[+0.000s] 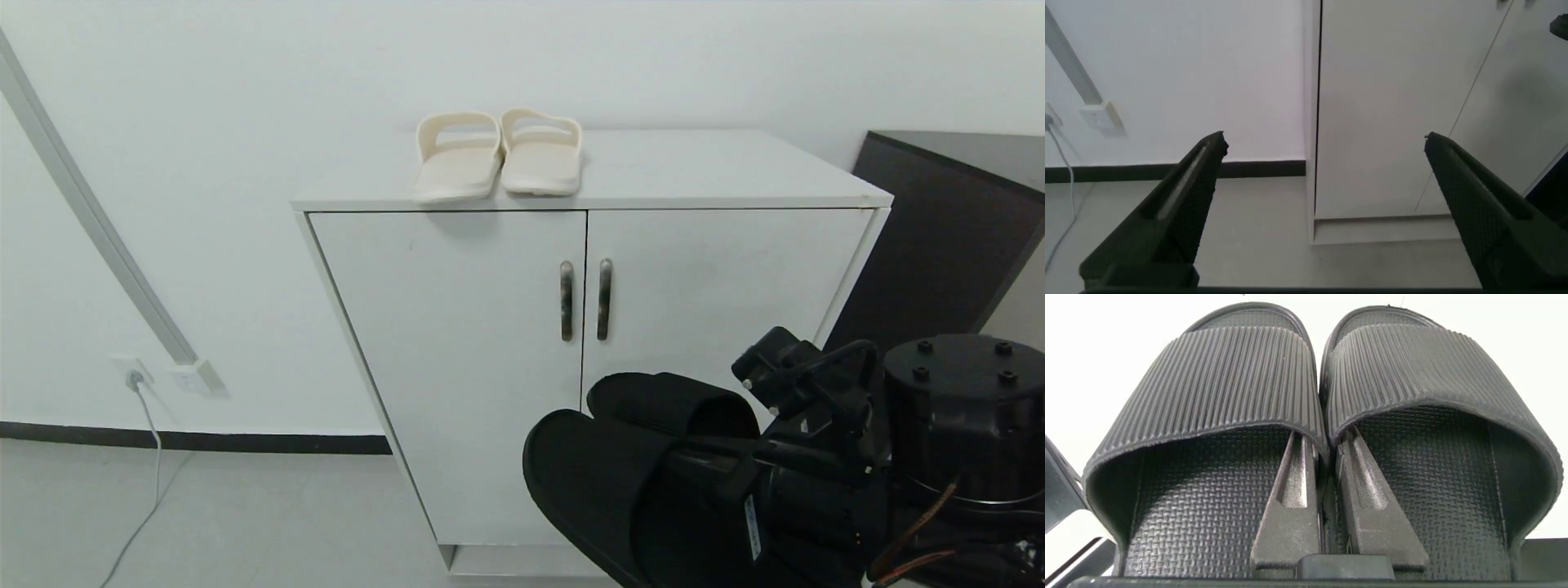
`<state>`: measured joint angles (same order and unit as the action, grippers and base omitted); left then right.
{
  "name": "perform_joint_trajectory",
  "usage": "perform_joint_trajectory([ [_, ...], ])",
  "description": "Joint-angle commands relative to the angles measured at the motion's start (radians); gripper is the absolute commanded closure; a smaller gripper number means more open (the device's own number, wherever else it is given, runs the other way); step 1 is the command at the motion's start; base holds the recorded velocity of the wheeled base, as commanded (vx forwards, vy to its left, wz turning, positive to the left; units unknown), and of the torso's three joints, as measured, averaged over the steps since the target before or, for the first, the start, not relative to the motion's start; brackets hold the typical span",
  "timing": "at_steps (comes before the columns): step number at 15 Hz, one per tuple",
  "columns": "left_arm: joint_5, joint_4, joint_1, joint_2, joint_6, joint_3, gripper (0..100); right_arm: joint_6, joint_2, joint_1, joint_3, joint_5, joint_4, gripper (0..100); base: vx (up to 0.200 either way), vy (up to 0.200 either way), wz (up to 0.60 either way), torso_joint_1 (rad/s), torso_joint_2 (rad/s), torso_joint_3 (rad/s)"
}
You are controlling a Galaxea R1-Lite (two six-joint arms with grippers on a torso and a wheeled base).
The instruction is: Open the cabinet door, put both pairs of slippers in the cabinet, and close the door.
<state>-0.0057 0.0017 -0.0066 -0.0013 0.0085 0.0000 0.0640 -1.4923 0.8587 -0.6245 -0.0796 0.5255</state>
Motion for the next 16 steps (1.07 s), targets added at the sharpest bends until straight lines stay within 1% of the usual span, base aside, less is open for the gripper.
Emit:
perform_joint_trajectory([
  [1,-0.002,0.001,-0.001,0.001,0.005,0.000,0,0.000,-0.003,0.000,0.000,0.000,0.001,100,0.000,0.000,0.00,-0.110,0.45,0.344],
  [7,-0.003,0.003,-0.001,0.003,0.008,-0.002,0,0.000,0.001,0.000,0.014,-0.002,0.013,100,0.000,0.000,0.00,-0.055,0.45,0.385],
  [8,-0.007,0.000,-0.001,0.004,0.028,-0.003,0,0.000,0.003,0.000,0.017,-0.002,0.021,100,0.000,0.000,0.00,-0.007,0.33,0.315],
  [9,-0.007,0.000,-0.001,0.010,0.027,-0.017,0,0.000,0.003,0.000,0.022,-0.002,0.027,100,0.000,0.000,0.00,0.002,0.19,0.183],
  [10,-0.008,0.000,-0.006,0.033,0.013,-0.054,0,-0.001,0.003,0.000,0.022,-0.002,0.027,100,0.000,0.000,0.00,-0.002,0.11,0.119],
  [11,-0.010,0.001,-0.007,0.138,-0.078,-0.196,0,-0.001,0.001,0.000,0.026,0.001,0.027,100,0.000,0.000,0.00,0.002,0.07,0.036],
  [12,-0.033,0.000,-0.007,0.214,-0.091,-0.250,0,-0.001,0.001,0.000,0.026,0.001,0.028,100,0.000,0.000,0.00,0.000,0.00,0.000],
  [13,-0.071,-0.006,-0.007,0.290,-0.093,-0.267,0,-0.001,0.003,0.000,0.028,0.001,0.028,100,0.000,0.000,0.00,0.000,0.00,0.000],
  [15,-0.123,-0.077,-0.007,0.403,-0.091,-0.262,0,-0.001,0.003,0.000,0.028,0.001,0.028,100,0.000,0.000,0.00,0.000,0.00,0.000],
  [16,-0.160,-0.109,-0.007,0.454,-0.091,-0.264,0,-0.001,0.003,0.000,0.029,0.003,0.028,100,0.000,0.000,0.00,0.000,0.00,0.000],
])
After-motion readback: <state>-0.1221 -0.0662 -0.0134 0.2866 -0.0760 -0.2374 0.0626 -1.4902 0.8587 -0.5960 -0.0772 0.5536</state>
